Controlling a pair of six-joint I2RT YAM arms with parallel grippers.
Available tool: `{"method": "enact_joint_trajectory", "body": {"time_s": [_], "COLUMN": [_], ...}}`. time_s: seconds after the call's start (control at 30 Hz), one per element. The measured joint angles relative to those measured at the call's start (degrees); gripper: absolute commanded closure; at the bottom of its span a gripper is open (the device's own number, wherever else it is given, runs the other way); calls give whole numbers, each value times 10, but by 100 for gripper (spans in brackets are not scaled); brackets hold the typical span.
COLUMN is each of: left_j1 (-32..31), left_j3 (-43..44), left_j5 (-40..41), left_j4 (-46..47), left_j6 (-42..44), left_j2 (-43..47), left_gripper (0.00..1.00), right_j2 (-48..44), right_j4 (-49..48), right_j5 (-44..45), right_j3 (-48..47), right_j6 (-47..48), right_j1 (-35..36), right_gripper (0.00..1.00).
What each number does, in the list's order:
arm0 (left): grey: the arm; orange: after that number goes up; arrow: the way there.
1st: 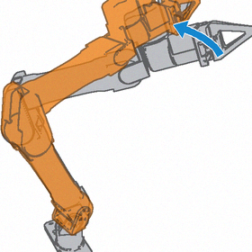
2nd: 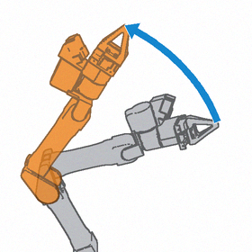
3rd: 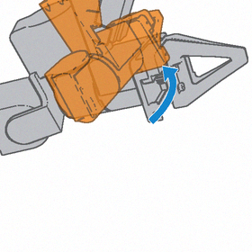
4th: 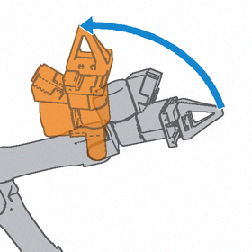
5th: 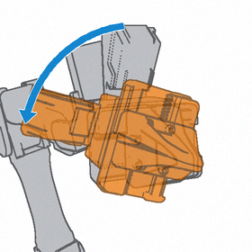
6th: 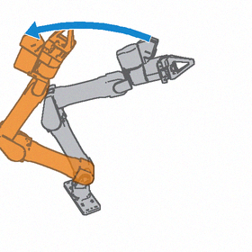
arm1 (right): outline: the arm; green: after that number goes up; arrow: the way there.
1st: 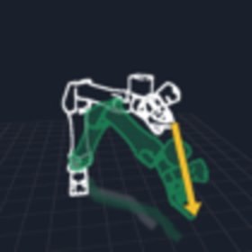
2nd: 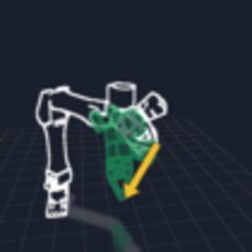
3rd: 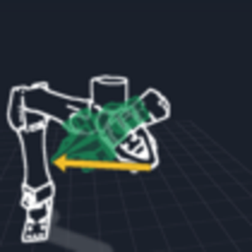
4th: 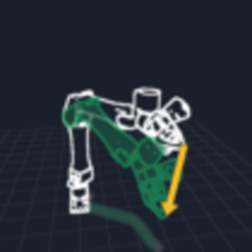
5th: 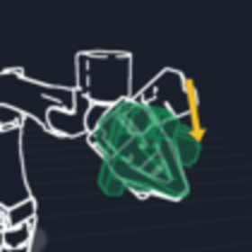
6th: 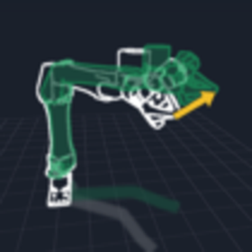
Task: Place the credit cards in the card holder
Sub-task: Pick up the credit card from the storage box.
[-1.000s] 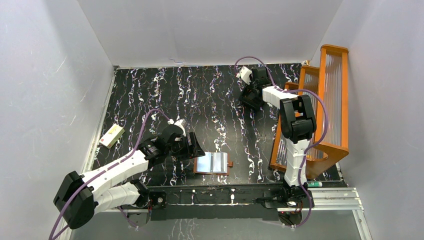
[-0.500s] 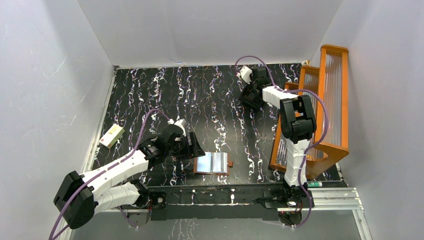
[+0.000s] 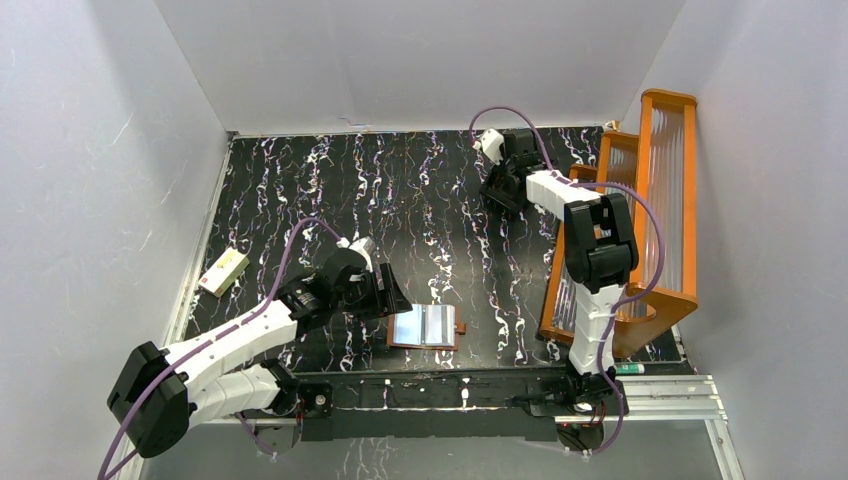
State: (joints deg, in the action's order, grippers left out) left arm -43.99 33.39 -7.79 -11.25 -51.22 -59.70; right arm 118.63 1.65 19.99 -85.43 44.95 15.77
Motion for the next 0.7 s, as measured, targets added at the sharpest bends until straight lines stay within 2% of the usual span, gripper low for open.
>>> {"method": "enact_joint_trajectory", "body": {"time_s": [0.23, 0.37, 0.7], "left_j1": [0, 0, 0], "left_j3": [-2, -7, -9], "left_j5": [-4, -5, -4], "left_j4": [6, 7, 3], "left_j6": [-3, -4, -5], "left_j2": [2, 4, 5], "left_gripper": [34, 34, 34], "right_j2": [-5, -5, -38], "right_j4": [8, 19, 90], "right_j5": [6, 6, -2], "right_j3": [0, 0, 0], "right_j6": [-6, -10, -42], "right_j1": [1, 1, 26], "right_gripper": [82, 100, 100]}}
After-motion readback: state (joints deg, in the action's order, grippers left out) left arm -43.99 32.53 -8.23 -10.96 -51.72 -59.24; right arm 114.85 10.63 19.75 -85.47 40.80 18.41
